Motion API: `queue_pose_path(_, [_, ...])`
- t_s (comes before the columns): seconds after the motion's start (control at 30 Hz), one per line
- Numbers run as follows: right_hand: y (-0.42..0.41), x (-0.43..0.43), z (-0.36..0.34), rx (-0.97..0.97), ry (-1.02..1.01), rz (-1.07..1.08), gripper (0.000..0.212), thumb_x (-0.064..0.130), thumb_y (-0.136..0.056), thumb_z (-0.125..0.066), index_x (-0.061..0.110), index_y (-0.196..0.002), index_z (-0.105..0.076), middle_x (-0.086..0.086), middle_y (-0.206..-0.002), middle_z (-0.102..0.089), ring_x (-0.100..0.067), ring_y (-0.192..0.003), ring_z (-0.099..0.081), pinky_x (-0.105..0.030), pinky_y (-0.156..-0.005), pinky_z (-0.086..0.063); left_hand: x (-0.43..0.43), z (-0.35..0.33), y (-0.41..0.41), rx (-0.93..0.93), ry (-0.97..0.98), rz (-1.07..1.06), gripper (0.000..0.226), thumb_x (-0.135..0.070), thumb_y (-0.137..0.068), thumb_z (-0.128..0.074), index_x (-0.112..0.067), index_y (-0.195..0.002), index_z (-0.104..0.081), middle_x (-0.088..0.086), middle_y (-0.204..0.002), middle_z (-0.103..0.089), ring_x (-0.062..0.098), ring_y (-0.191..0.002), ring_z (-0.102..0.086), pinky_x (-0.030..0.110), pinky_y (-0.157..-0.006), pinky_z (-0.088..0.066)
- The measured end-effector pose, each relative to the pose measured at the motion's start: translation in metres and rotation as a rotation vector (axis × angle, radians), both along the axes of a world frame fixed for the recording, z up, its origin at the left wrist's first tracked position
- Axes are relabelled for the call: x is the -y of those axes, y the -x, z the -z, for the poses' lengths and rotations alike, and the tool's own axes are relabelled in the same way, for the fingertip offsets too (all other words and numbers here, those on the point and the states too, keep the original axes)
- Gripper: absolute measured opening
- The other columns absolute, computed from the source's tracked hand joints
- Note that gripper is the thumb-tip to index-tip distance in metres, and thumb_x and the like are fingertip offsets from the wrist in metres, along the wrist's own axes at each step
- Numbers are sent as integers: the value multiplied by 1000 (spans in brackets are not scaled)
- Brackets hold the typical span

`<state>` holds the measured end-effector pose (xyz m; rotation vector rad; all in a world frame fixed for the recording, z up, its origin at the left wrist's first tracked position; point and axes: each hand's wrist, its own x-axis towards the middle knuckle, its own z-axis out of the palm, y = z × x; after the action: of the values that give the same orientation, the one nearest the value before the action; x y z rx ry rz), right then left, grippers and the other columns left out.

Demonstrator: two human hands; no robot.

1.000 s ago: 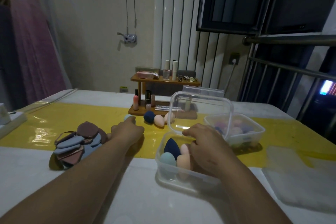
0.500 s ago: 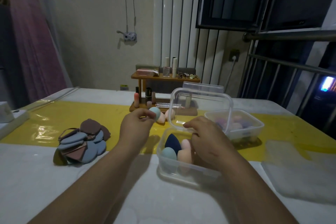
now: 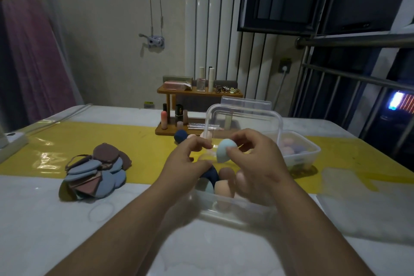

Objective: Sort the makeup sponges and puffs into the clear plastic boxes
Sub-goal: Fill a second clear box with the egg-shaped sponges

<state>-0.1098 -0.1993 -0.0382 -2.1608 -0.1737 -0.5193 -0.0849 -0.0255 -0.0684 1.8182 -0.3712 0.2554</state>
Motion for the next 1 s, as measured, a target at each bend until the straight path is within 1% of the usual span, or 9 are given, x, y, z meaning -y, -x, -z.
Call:
queue_pose_path(0.1, [2, 5, -6, 4, -33, -11, 11, 29, -69, -66, 31, -79, -62, 11, -76, -61, 2, -60, -50, -20, -57, -39, 1, 2, -3, -173, 18, -77, 30, 2, -82, -56, -25, -84, -69, -3, -98, -57, 12, -82, -54, 26, -66, -42])
queue_pose_path(0.17, [4, 7, -10, -24, -20, -40, 18, 29, -60, -59, 28, -77, -60, 10, -76, -59, 6, -57, -48, -14, -53, -34, -1, 1, -5, -284, 61, -80, 31, -1, -84, -52, -24, -85, -73, 4, -87, -61, 16, -71, -54, 29, -62, -45])
queue_pose_path(0.2, [4, 9, -11, -37, -7, -50, 20, 29, -58, -58, 27, -78, -60, 10, -76, -58, 5, -58, -47, -15, -53, -35, -2, 1, -5, -305, 70, -72, 29, -3, -86, -53, -23, -87, -74, 5, -85, -64, 17, -69, -55, 30, -63, -48])
queue_pose_path(0.3, [2, 11, -9, -63, 32, -57, 24, 29, -55, -58, 24, -79, -57, 9, -76, -57, -3, -60, -45, -24, -58, -38, -6, 2, -6, -262, 38, -106, 26, -6, -86, -58, -25, -88, -75, 0, -86, -69, 13, -67, -57, 28, -63, -47])
queue_pose_path(0.43, [1, 12, -6, -77, 115, -65, 17, 31, -54, -58, 22, -69, -55, 10, -65, -53, -5, -56, -41, -25, -55, -36, -12, 5, -11, -239, 42, -187, 26, -6, -82, -59, -26, -86, -75, -5, -81, -68, 12, -68, -55, 29, -63, -44])
queue_pose_path(0.63, [0, 12, -3, -205, 246, -82, 16, 31, -52, -61, 26, -67, -63, 7, -67, -65, -7, -61, -55, -31, -58, -49, -17, 4, -14, -240, 53, -204, 24, -6, -80, -60, -23, -88, -75, -3, -82, -68, 15, -66, -55, 29, -62, -45])
queue_pose_path(0.7, [0, 12, -3, -252, 292, -77, 10, 24, -58, -66, 29, -66, -66, 10, -67, -66, -8, -64, -58, -31, -60, -52, -17, 5, -15, -243, 49, -204, 25, -6, -80, -60, -23, -88, -75, -3, -83, -68, 14, -65, -55, 29, -62, -45])
queue_pose_path(0.83, [2, 12, -4, -304, 373, -37, 16, 19, -65, -72, 35, -67, -69, 13, -69, -68, -10, -72, -64, -30, -64, -57, -17, 6, -15, -240, 42, -200, 24, -7, -81, -60, -24, -88, -75, -4, -84, -68, 14, -69, -55, 29, -63, -45])
queue_pose_path(1.0, [4, 13, -7, -332, 386, 5, 12, 17, -65, -71, 29, -69, -70, 7, -71, -69, -13, -74, -65, -36, -67, -61, -17, 5, -13, -246, 48, -197, 24, -5, -81, -60, -25, -87, -74, -3, -84, -67, 14, -70, -55, 30, -64, -45])
